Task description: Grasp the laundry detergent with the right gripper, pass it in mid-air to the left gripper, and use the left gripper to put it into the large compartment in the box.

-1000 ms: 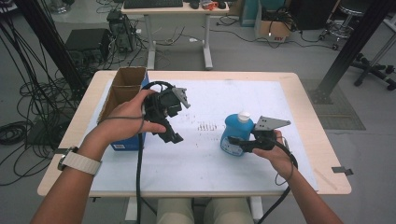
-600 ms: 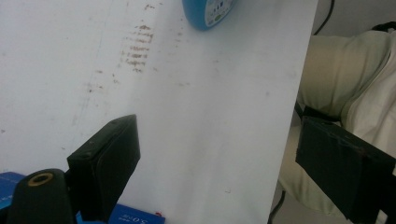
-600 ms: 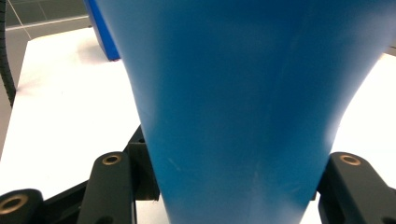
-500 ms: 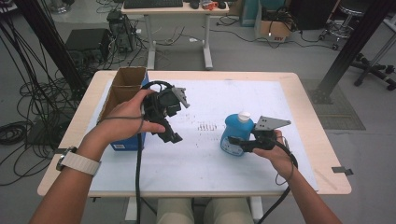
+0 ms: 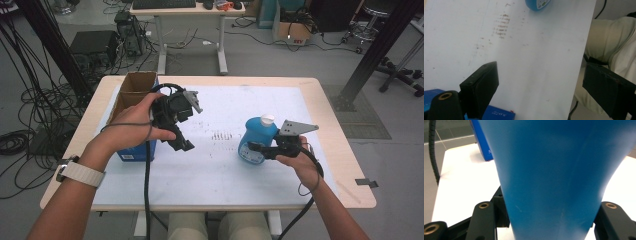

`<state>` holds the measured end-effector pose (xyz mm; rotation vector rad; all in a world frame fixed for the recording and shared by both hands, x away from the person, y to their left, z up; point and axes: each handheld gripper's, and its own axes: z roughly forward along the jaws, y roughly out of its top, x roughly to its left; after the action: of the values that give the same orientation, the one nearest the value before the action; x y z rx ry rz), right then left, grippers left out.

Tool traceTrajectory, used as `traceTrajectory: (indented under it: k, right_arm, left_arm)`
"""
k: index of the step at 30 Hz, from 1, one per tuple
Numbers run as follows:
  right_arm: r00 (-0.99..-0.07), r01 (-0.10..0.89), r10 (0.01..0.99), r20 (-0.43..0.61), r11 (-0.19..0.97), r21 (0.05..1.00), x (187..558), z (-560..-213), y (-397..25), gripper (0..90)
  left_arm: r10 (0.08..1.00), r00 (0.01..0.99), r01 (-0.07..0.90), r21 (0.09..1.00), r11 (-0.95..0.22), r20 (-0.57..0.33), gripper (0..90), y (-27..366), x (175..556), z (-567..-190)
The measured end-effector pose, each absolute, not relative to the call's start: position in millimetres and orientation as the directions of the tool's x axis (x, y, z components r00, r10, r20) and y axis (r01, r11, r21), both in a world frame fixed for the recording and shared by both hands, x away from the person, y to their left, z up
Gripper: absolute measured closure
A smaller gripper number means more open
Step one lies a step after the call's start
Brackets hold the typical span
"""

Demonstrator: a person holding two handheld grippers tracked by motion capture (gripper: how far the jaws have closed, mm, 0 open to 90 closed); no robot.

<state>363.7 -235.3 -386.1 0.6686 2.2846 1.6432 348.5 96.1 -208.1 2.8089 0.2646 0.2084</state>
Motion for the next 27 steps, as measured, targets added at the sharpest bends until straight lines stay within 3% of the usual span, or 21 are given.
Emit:
traceTrajectory:
  k: [13, 27]
  right_arm:
    - [-0.908, 0.193, 0.416, 0.056, 0.296, 0.936, 352.8, -333.0, -245.6, 43.1]
    - [-0.952, 0.125, 0.305, 0.02, 0.329, 0.936, 340.7, -304.3, -233.9, 43.2]
  left_arm:
    - [0.19, 0.977, 0.147, 0.338, -0.929, 0.099, 11.6, 83.2, 345.4, -185.3]
    - [0.151, 0.984, 0.111, 0.331, -0.937, 0.096, 10.4, 66.6, 338.2, -167.4]
